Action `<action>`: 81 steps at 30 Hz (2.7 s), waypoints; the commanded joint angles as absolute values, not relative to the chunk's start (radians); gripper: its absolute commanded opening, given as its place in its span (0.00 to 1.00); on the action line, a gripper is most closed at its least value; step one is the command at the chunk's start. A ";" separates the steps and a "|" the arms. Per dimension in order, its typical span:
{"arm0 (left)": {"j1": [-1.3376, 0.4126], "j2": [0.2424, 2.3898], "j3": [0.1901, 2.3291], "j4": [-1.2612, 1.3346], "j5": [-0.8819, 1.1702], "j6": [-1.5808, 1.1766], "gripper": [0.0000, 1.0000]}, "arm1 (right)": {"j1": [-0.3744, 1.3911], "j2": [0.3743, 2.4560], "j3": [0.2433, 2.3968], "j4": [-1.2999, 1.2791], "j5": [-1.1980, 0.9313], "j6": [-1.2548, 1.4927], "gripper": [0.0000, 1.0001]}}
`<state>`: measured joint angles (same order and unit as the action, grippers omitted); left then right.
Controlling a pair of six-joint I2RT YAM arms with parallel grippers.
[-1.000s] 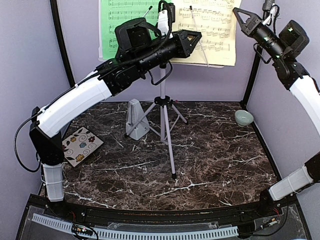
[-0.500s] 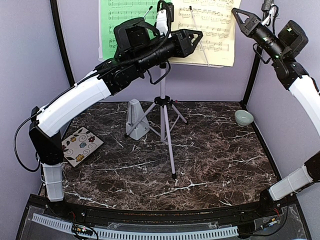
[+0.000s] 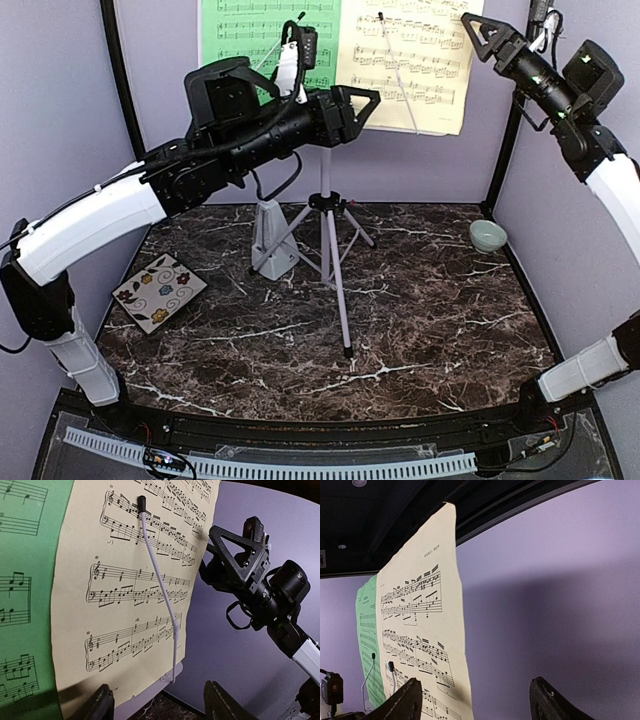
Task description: Set up the instrument practice props
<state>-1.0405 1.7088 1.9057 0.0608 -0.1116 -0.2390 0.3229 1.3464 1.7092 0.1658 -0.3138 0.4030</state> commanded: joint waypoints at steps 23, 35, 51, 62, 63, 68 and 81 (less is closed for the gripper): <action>-0.978 0.955 1.220 -0.185 -0.635 -0.477 0.70 | 0.201 1.033 1.325 -0.081 -0.275 0.561 0.94; -0.473 1.016 1.099 -0.336 -0.112 -0.612 0.71 | 0.161 1.019 1.111 -0.095 -0.306 0.612 0.94; -0.303 1.440 1.087 0.092 0.396 -0.168 0.77 | 0.157 1.016 0.923 -0.119 -0.408 0.571 0.94; -0.305 1.622 1.213 0.125 0.542 -0.035 0.77 | 0.159 1.048 0.920 -0.087 -0.444 0.609 0.93; -0.307 1.632 1.218 0.132 0.527 -0.040 0.77 | 0.159 1.051 0.920 -0.081 -0.441 0.617 0.93; -0.322 1.690 1.246 0.154 0.480 -0.047 0.77 | 0.169 1.068 0.899 -0.031 -0.436 0.662 0.92; -0.381 1.854 1.401 0.092 0.436 0.025 0.77 | 0.266 1.182 0.856 0.140 -0.303 0.765 0.92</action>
<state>-0.3599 1.8370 1.3487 0.1127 0.4664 -0.0128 0.2298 1.1549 0.8715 0.0277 -0.3660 0.7208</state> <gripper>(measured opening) 0.774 0.920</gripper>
